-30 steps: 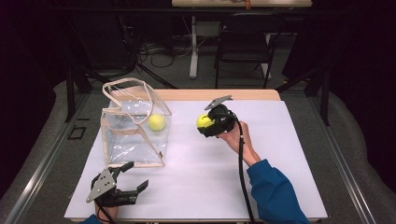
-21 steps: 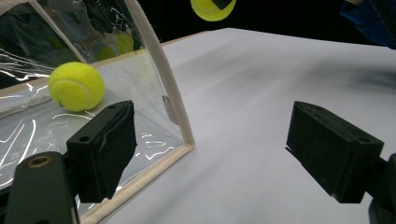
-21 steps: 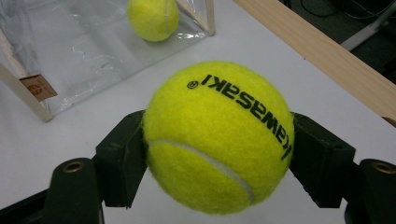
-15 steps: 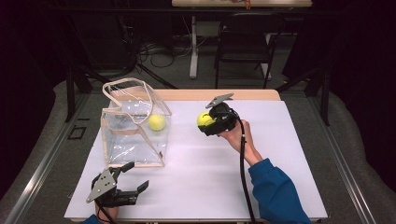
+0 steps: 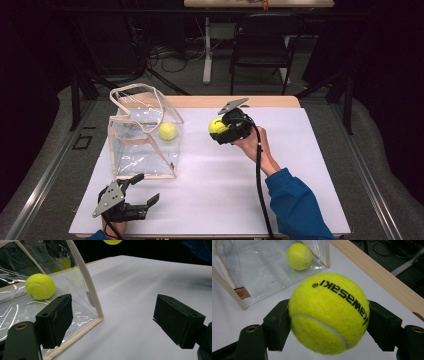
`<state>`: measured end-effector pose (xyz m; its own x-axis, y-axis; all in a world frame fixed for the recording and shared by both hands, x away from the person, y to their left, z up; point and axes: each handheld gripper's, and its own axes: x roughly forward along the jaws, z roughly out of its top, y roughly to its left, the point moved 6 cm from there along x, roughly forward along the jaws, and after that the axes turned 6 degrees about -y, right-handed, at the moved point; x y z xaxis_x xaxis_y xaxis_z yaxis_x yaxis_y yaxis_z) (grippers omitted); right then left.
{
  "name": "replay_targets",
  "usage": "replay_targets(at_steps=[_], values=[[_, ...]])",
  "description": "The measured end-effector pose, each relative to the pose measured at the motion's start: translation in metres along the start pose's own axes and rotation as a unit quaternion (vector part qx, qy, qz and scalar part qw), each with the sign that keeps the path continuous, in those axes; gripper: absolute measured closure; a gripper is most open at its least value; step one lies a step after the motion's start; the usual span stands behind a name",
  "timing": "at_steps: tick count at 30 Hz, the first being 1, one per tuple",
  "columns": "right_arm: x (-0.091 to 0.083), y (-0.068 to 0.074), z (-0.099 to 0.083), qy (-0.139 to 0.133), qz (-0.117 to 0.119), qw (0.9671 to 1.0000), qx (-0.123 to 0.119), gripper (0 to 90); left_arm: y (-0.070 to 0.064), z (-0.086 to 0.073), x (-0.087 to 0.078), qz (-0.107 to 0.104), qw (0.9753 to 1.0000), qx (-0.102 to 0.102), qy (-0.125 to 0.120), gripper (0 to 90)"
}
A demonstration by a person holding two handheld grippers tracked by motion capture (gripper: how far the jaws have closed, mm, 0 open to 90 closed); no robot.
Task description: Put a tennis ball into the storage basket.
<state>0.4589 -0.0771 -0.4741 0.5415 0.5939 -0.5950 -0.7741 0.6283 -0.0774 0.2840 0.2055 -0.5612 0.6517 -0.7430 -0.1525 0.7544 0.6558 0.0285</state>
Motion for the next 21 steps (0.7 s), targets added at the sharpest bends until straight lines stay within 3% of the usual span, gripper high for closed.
replay_targets(at_steps=[21], values=[[-0.009,-0.001,0.016,-0.018,-0.004,0.9998,-0.008,26.7,0.000,0.000,0.000,0.000,1.0000,0.001,-0.002,15.8]])
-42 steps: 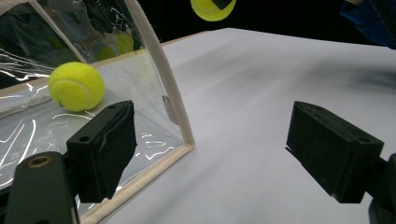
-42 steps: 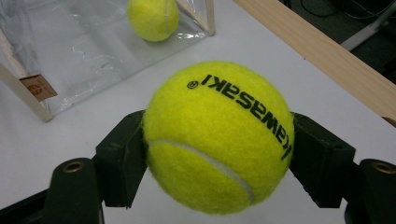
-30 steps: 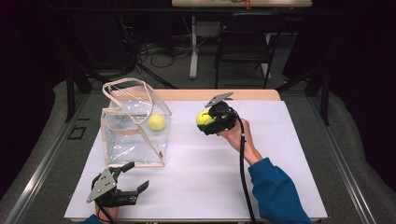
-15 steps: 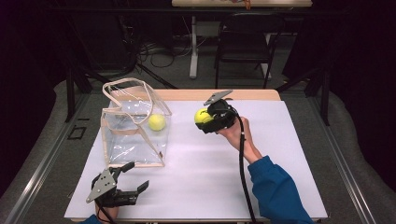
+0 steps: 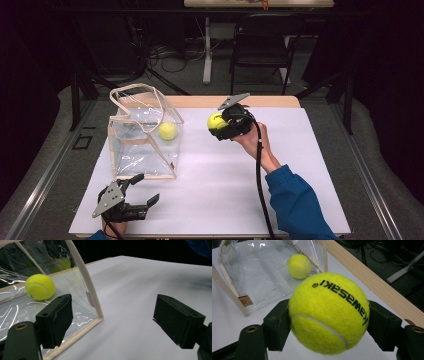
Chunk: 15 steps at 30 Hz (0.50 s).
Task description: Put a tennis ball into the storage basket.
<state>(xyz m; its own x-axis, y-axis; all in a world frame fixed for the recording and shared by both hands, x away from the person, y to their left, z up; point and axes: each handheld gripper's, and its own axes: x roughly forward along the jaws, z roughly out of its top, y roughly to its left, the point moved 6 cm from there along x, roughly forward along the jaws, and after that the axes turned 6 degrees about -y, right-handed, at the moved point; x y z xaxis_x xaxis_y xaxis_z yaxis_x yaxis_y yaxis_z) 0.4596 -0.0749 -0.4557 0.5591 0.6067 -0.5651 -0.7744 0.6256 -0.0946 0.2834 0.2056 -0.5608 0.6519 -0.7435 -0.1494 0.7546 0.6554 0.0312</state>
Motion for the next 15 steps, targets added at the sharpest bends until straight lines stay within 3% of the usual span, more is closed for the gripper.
replay_targets(at_steps=[15], values=[[0.002,0.002,0.015,-0.012,0.003,0.9999,-0.005,26.8,0.000,0.000,0.001,-0.002,1.0000,-0.002,0.000,15.8]])
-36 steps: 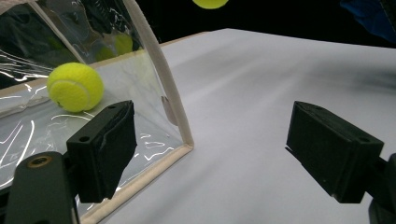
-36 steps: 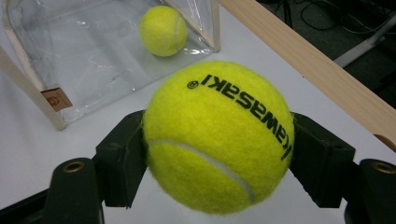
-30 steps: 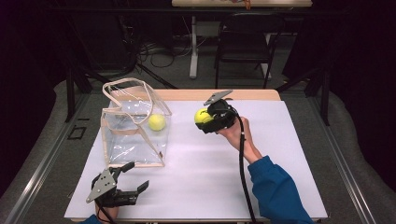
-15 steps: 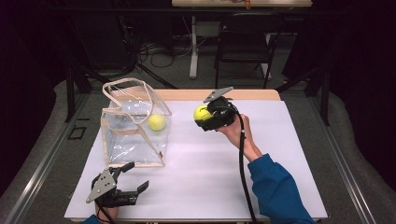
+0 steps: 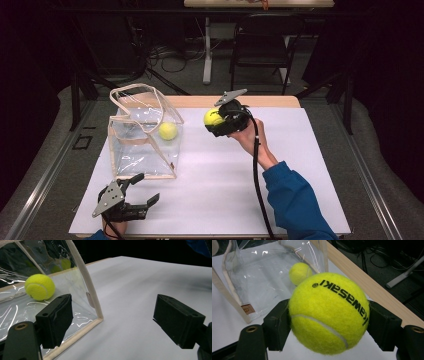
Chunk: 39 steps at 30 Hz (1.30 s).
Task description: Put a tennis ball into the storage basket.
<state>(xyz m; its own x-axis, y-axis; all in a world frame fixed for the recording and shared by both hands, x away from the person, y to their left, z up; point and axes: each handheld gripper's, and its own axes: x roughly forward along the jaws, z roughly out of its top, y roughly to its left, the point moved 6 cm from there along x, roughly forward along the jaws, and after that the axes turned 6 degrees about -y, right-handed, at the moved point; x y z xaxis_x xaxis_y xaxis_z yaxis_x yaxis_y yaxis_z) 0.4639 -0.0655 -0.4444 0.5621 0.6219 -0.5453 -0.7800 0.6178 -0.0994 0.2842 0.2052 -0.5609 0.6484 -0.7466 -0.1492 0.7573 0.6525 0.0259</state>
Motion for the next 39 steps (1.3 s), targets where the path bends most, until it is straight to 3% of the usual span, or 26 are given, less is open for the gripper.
replay_targets(at_steps=[39], values=[[0.007,0.000,0.035,-0.026,0.004,0.9996,-0.009,26.8,0.000,0.000,0.000,-0.003,1.0000,0.000,0.000,15.8]])
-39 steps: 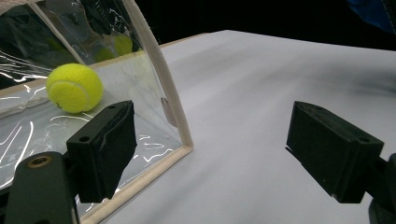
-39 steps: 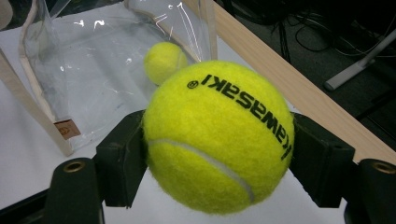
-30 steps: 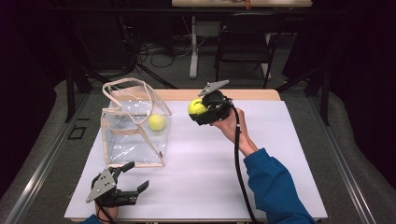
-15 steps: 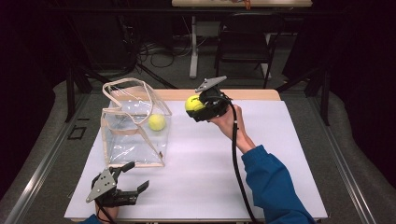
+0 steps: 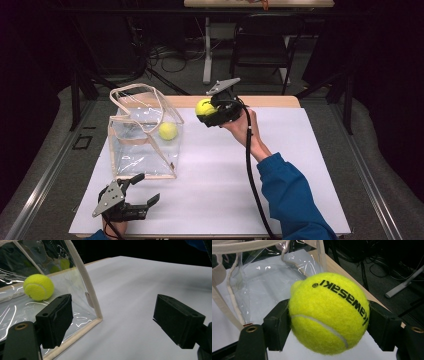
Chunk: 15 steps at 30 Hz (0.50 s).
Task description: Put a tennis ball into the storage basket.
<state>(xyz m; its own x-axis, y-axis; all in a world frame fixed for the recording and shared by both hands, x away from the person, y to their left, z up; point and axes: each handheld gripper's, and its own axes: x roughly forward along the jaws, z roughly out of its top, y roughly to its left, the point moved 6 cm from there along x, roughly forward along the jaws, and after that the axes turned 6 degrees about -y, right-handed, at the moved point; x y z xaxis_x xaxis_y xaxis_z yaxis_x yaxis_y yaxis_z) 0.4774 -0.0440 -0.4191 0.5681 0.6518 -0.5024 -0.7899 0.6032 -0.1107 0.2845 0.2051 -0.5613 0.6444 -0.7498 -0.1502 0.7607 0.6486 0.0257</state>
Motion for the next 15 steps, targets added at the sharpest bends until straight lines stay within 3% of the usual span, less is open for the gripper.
replay_targets(at_steps=[15], values=[[0.008,0.007,0.015,-0.009,0.005,0.9999,-0.007,26.8,0.000,0.000,-0.001,0.001,1.0000,0.000,-0.002,15.8]])
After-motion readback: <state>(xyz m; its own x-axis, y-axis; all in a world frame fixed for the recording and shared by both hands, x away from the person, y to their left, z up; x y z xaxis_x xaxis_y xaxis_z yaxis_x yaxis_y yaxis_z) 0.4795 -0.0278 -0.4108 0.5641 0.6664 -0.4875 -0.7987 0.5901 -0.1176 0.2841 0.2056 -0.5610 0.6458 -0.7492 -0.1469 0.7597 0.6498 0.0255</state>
